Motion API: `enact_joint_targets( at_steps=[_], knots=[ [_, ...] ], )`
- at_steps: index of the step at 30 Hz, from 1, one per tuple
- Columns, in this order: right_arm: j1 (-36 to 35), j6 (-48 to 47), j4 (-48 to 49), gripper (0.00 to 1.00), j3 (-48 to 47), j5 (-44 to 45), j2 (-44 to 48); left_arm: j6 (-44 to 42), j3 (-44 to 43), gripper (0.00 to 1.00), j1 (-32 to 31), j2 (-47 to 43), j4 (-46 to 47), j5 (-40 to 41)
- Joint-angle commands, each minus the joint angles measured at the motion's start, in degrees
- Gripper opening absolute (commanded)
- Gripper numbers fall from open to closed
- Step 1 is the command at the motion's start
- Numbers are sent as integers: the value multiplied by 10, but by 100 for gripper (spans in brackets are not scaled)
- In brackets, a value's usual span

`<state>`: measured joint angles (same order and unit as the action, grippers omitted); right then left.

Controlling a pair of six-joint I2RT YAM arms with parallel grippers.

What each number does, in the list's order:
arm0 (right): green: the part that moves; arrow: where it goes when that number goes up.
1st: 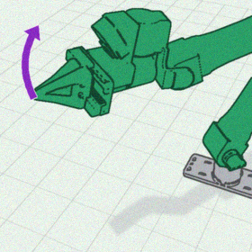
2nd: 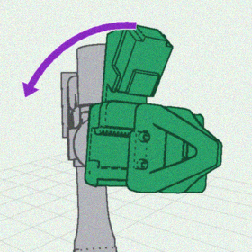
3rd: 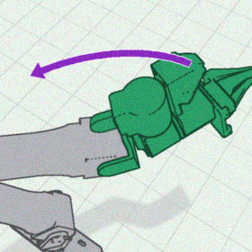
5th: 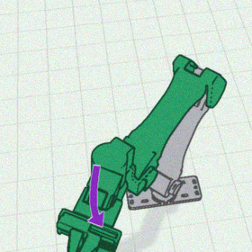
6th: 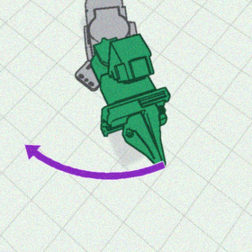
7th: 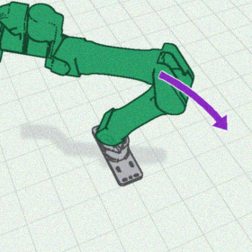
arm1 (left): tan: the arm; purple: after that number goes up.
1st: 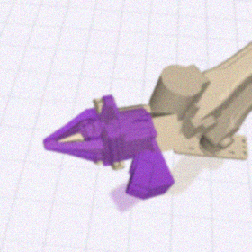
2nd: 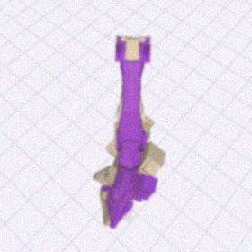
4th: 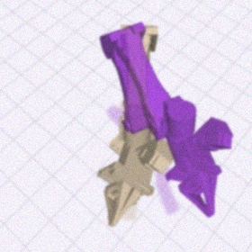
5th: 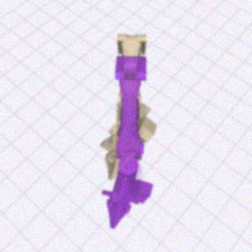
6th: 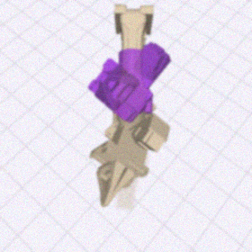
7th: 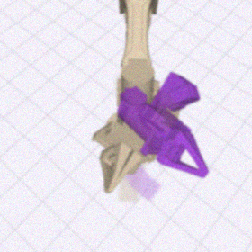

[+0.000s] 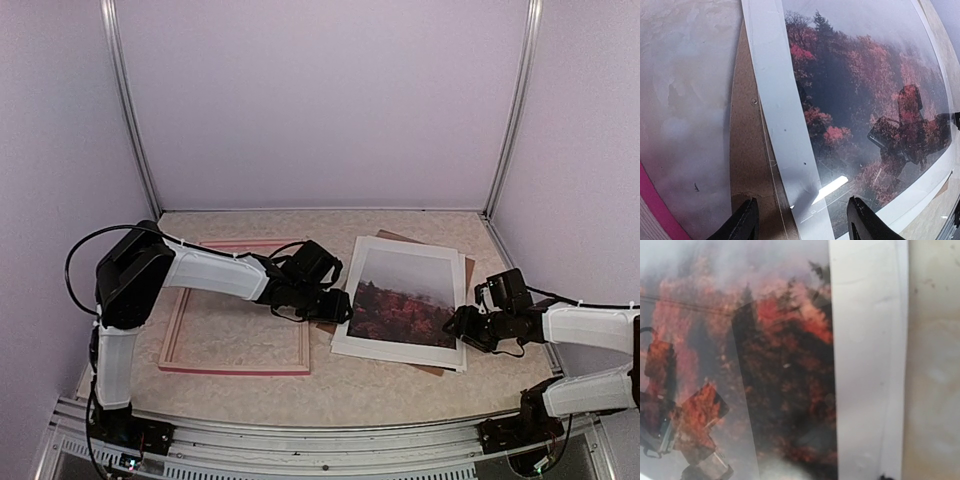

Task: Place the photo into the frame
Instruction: Pick up the glass panel from the mat board.

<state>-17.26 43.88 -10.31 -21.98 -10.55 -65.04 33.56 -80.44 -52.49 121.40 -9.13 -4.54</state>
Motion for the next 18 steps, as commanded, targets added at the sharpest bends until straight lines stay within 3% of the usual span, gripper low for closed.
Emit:
enact_joint_targets(
  at_steps=[1,18],
  knots=[
    [-11,5,13,65,12,-11,-12,13,21,59,-4,-13,-31,-23],
    [-26,21,22,64,13,-10,-8,63,60,56,-1,-16,45,-142]
  ],
)
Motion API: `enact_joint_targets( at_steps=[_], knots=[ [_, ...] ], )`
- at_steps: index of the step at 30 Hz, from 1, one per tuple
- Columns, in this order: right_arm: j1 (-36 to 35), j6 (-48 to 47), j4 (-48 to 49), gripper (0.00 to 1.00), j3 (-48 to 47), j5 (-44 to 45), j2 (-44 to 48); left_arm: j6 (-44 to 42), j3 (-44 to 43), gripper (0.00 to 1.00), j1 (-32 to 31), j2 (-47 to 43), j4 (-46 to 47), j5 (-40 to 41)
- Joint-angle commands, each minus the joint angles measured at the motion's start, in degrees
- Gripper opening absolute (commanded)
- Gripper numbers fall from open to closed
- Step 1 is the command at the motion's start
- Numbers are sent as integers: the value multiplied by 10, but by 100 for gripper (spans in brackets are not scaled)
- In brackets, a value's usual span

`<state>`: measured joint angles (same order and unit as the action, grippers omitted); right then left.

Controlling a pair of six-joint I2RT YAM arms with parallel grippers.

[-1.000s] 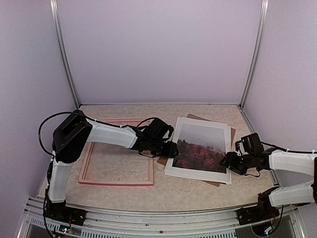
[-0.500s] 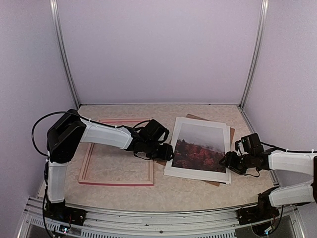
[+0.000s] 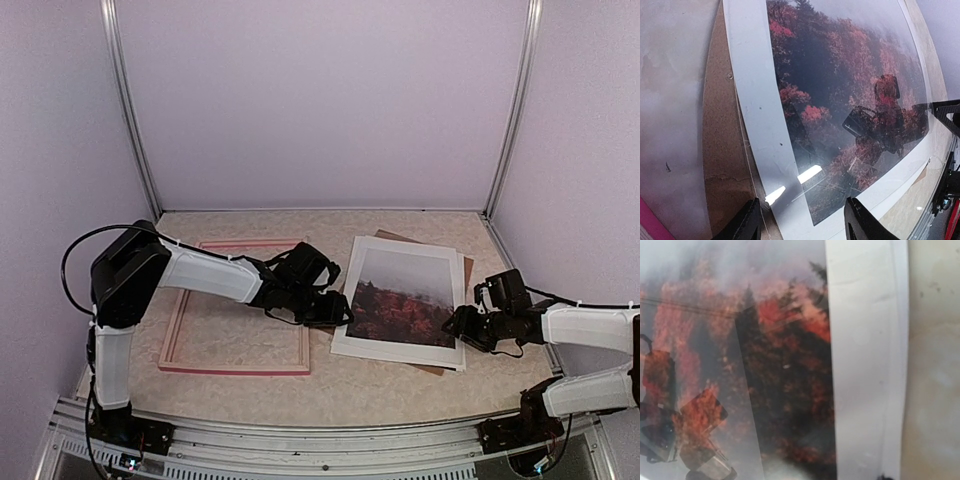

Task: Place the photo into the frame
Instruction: Pick up the glass panel from the mat board.

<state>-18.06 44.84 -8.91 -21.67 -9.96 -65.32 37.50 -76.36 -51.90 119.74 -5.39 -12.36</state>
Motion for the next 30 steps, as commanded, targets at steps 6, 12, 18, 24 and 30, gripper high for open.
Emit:
enact_joint_targets(
  at_steps=[6,12,18,24,30],
  knots=[
    [-19,12,4,63,6,-13,-3,37,28,56,-1,-20,42,-91],
    [-20,10,2,63,5,-11,-5,44,32,55,5,-35,67,-118],
    [-21,6,3,63,3,-10,-11,49,40,54,12,-53,87,-139],
    [-27,3,1,62,-2,-10,-16,50,39,53,16,-65,100,-157],
    [-32,-1,3,62,-6,-11,-20,46,30,52,17,-68,103,-171]
  ],
)
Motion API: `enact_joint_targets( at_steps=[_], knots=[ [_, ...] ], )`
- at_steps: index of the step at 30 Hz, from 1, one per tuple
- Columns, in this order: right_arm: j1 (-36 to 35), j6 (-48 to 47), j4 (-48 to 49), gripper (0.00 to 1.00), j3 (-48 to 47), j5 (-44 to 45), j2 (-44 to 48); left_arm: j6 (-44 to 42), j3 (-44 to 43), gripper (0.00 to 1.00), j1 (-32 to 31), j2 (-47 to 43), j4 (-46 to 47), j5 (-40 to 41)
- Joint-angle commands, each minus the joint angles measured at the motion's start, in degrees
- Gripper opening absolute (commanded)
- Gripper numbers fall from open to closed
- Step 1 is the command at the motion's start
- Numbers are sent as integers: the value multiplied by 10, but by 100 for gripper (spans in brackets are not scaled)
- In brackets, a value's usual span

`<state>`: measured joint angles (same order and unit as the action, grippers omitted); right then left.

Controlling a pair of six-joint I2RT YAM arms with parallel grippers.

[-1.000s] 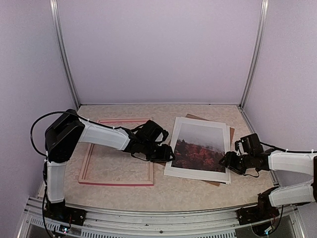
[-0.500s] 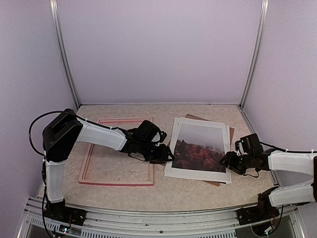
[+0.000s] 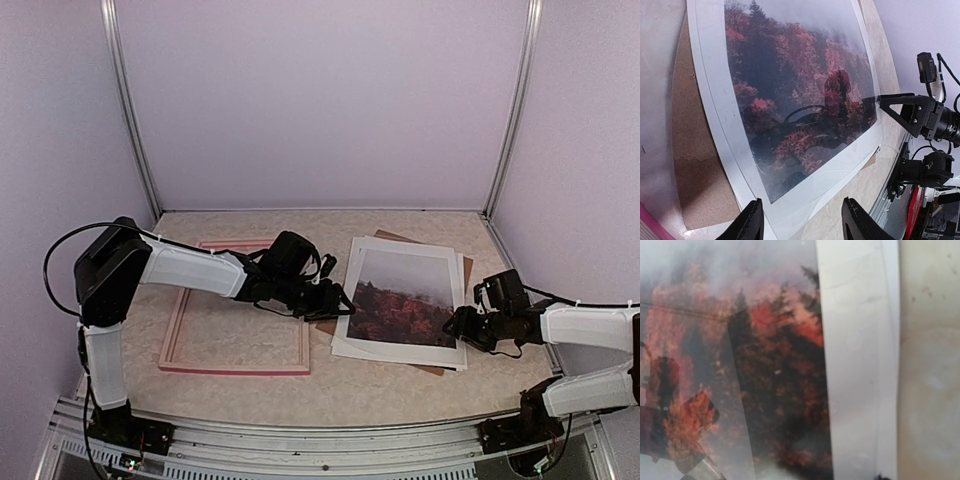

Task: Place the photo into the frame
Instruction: Pick up the glass panel from the mat board.

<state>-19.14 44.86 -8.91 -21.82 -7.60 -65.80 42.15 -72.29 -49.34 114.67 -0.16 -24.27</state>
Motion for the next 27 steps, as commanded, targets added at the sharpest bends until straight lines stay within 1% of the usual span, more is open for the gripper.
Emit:
enact_joint_targets(
  at_steps=[1,4,9,14,20,27],
  knots=[
    [-21,-2,3,62,-5,-35,-16,0,-12,52,-8,-17,51,-53],
    [-22,-3,4,62,-5,-36,-16,2,-16,53,-7,-16,50,-53],
    [-23,-2,8,62,-4,-39,-15,7,-15,60,-10,-18,46,-34],
    [-24,2,21,61,-5,-50,-15,22,-3,66,-13,-21,69,-34],
    [-26,12,13,59,-7,-48,3,24,-1,67,-14,-25,72,-30],
    [-26,31,9,54,-13,-46,18,16,14,67,-14,-32,62,5]
  ],
)
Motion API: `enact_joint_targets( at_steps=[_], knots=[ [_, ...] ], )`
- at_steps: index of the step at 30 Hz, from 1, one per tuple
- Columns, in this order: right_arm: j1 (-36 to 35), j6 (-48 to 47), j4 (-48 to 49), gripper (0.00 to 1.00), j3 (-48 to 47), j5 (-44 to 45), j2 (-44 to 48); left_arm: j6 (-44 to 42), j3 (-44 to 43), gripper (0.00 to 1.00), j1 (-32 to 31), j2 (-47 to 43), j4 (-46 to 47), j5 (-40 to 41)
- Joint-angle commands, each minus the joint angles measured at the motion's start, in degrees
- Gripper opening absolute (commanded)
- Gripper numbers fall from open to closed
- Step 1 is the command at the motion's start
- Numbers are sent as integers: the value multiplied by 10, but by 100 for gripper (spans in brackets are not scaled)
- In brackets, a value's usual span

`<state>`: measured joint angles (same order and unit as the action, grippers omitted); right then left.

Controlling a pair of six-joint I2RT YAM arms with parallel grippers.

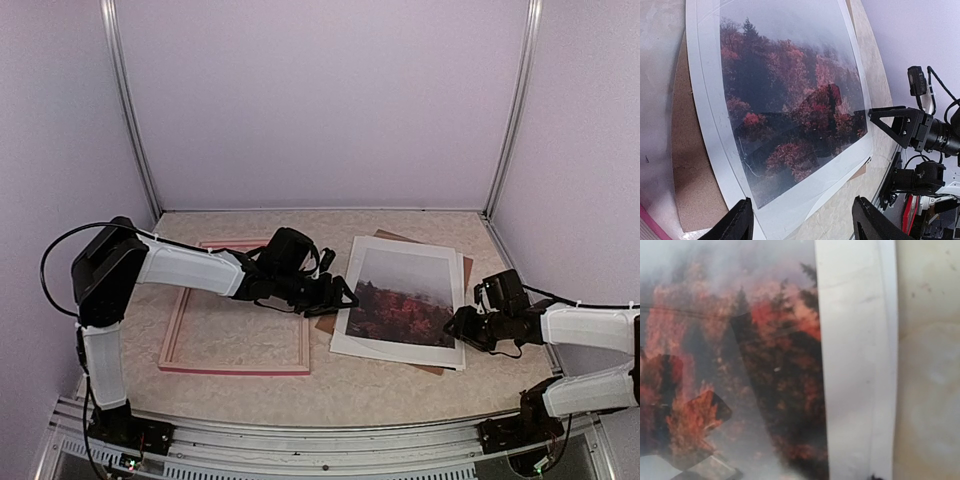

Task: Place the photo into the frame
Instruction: Pick up the glass panel from the mat board.

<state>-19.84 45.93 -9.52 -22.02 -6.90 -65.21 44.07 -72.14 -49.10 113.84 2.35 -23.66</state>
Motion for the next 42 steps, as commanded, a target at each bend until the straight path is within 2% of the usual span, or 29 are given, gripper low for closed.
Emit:
enact_joint_targets(
  at_steps=[1,16,33,39,42],
  knots=[
    [-19,22,17,54,-12,-55,15,-4,16,67,-16,-24,36,4],
    [-8,57,36,48,-17,-109,57,-6,67,66,-16,-25,42,50],
    [4,151,115,36,34,-168,83,-12,85,66,-18,-33,46,71],
    [5,141,88,27,22,-140,85,-20,84,66,-18,-42,38,79],
    [4,129,64,16,10,-122,86,-29,82,66,-16,-50,31,88]
  ],
)
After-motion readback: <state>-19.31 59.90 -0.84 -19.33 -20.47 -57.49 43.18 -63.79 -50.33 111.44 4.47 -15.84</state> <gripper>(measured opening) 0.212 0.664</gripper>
